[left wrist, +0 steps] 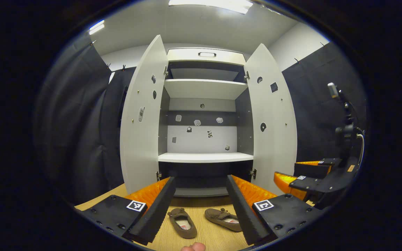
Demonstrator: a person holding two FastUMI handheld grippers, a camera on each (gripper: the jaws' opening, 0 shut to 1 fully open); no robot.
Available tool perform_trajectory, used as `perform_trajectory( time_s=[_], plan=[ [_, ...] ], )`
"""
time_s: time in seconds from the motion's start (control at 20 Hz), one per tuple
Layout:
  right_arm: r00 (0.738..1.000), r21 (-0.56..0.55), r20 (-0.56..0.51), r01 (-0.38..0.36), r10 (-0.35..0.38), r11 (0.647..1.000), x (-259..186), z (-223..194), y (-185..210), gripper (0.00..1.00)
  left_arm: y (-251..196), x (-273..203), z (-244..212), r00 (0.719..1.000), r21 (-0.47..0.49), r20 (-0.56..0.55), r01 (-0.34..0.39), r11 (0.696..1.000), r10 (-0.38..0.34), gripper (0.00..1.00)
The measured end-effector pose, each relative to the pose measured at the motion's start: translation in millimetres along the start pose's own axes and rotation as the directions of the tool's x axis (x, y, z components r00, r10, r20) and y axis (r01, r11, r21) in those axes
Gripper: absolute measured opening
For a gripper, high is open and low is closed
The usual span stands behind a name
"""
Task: Grab one shoe with the right hand and put it into the shoe cabinet, grab the other shoe with the left hand and put it into the shoe cabinet; then close the right door with the right hand and the left door with the left hand.
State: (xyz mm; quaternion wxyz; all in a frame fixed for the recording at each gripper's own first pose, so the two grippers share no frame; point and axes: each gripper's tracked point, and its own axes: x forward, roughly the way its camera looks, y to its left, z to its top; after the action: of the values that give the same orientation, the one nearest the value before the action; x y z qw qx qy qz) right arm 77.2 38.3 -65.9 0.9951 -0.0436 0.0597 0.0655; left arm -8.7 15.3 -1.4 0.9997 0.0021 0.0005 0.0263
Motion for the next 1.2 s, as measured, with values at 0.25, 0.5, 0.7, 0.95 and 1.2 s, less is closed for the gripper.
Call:
perform_trajectory(
  time_s=[0.25, 0.5, 0.7, 0.95, 1.2],
  plan=[
    [0.947, -0.035, -0.291, -0.148, 0.132, 0.988, 69.8, -116.7, 47.6, 0.93, 26.1, -4.5, -3.1, 0.996, 0.008, -0.009, -0.09, 0.996, 0.09, 0.99],
    [0.834, -0.112, -0.53, -0.244, 0.149, 0.963, 114.2, -226.6, 62.4, 0.84, 50.8, -13.0, -5.5, 0.984, 0.035, -0.015, -0.176, 0.984, 0.177, 0.96],
    [0.78, -0.105, -0.604, -0.281, 0.164, 0.954, 134.4, -265.7, 72.1, 0.73, 64.7, -19.9, -8.7, 0.972, 0.051, -0.025, -0.231, 0.972, 0.233, 0.97],
    [0.726, -0.012, -0.646, -0.32, 0.237, 0.947, 157.3, -294.9, 91.1, 0.57, 63.5, -18.5, -17.8, 0.971, 0.023, -0.057, -0.231, 0.973, 0.232, 0.97],
    [0.79, -0.052, -0.593, -0.229, 0.154, 0.972, 164.1, -275.6, 65.8, 0.04, 58.8, -7.9, -23.5, 0.976, 0.014, -0.062, -0.209, 0.978, 0.209, 0.96]
  ],
)
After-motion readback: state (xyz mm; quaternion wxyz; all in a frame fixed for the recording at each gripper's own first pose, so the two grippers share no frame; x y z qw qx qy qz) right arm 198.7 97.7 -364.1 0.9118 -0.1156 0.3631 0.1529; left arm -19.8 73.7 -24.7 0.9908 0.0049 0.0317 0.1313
